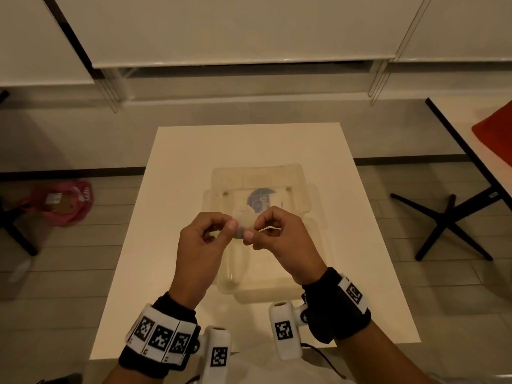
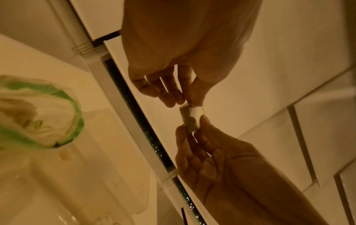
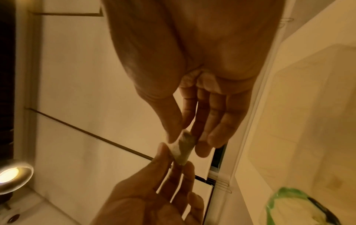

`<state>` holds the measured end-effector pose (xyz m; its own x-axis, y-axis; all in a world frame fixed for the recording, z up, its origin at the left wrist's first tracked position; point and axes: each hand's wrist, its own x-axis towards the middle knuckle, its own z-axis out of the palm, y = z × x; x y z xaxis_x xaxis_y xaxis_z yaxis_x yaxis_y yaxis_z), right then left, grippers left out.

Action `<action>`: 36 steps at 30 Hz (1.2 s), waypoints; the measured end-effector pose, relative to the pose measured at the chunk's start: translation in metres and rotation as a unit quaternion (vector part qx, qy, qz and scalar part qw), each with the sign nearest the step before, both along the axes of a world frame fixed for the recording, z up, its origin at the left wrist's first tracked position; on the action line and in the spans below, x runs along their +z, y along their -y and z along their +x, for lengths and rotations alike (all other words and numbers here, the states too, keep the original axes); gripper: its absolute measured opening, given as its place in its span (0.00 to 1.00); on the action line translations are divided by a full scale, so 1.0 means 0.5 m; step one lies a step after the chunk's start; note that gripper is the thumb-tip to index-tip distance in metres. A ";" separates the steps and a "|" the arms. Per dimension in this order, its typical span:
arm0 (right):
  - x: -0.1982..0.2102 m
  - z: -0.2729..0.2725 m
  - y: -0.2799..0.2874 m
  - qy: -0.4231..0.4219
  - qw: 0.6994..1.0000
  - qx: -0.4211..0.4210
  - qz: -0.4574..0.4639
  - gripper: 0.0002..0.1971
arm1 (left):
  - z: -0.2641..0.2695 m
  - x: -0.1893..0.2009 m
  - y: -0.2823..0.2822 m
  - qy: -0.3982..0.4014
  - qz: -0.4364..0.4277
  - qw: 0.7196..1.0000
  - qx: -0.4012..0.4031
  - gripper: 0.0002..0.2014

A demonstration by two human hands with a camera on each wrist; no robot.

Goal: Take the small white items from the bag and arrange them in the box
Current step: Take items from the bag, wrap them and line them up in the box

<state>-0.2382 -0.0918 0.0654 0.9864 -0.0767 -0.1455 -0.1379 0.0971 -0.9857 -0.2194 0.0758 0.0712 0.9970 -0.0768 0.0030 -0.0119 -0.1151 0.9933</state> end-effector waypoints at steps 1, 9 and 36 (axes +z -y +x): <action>-0.001 -0.001 0.000 -0.001 1.000 0.003 0.003 0.09 | 0.001 0.002 -0.001 0.021 0.025 0.999 0.002 0.03; -0.013 0.005 0.002 0.002 0.999 0.006 0.034 0.08 | 0.001 0.011 -0.003 0.093 0.100 0.990 -0.030 0.03; -0.017 0.000 -0.002 0.037 0.997 -0.056 -0.037 0.04 | -0.010 0.012 0.005 0.079 0.116 0.990 0.008 0.06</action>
<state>-0.2380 -0.0910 0.0567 0.9790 -0.1939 -0.0627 -0.0571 0.0343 -0.9978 -0.2242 0.0731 0.0770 0.9865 -0.0783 0.1439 -0.1621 -0.3407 0.9261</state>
